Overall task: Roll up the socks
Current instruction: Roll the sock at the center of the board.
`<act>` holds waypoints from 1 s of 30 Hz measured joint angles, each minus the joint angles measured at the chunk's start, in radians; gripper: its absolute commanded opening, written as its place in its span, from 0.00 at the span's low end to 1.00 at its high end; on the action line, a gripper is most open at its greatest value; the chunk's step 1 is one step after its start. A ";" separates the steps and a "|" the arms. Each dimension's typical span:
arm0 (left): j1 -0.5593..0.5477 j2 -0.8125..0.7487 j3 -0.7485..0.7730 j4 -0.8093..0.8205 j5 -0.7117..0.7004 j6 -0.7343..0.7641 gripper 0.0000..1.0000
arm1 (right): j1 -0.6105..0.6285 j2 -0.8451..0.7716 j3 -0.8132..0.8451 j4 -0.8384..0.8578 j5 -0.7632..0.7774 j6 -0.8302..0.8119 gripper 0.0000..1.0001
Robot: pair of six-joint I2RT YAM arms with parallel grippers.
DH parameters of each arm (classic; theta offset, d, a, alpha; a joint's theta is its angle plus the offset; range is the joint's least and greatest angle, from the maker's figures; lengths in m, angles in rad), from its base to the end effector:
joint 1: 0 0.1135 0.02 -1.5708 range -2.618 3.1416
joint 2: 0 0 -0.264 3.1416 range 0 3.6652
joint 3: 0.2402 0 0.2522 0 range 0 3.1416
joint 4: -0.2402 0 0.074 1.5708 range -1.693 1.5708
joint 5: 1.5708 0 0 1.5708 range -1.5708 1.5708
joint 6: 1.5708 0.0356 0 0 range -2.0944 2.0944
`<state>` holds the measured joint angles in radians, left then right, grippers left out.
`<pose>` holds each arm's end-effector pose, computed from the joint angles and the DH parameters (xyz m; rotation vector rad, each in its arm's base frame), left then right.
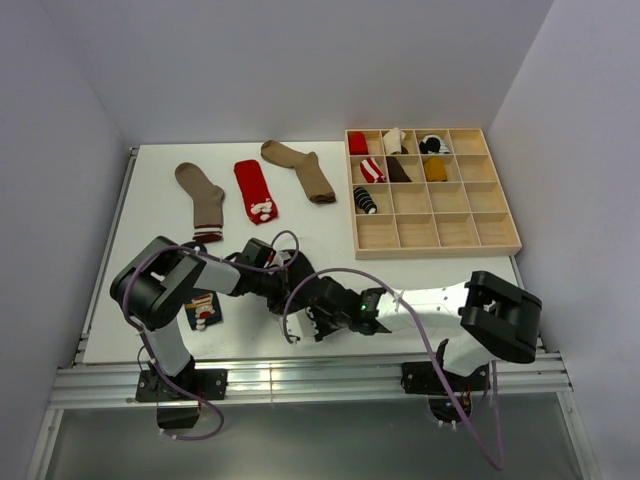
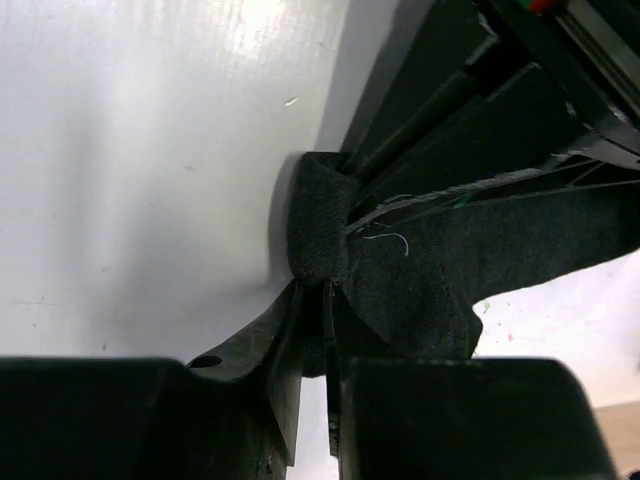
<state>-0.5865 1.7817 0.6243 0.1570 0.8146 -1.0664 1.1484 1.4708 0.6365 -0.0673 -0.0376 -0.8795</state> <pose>0.2203 -0.1775 0.0886 0.2982 -2.6013 1.3195 0.1097 0.2474 0.1491 -2.1126 1.2962 0.1617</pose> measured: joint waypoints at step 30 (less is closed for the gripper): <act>-0.037 -0.633 -0.203 -0.096 -0.634 0.091 0.35 | -0.446 0.628 0.772 -1.068 -0.778 -0.083 0.09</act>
<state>-0.6239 1.1488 0.4213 0.0612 0.1802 -0.9756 0.7021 2.0983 1.4082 -1.1355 -0.8158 -0.9627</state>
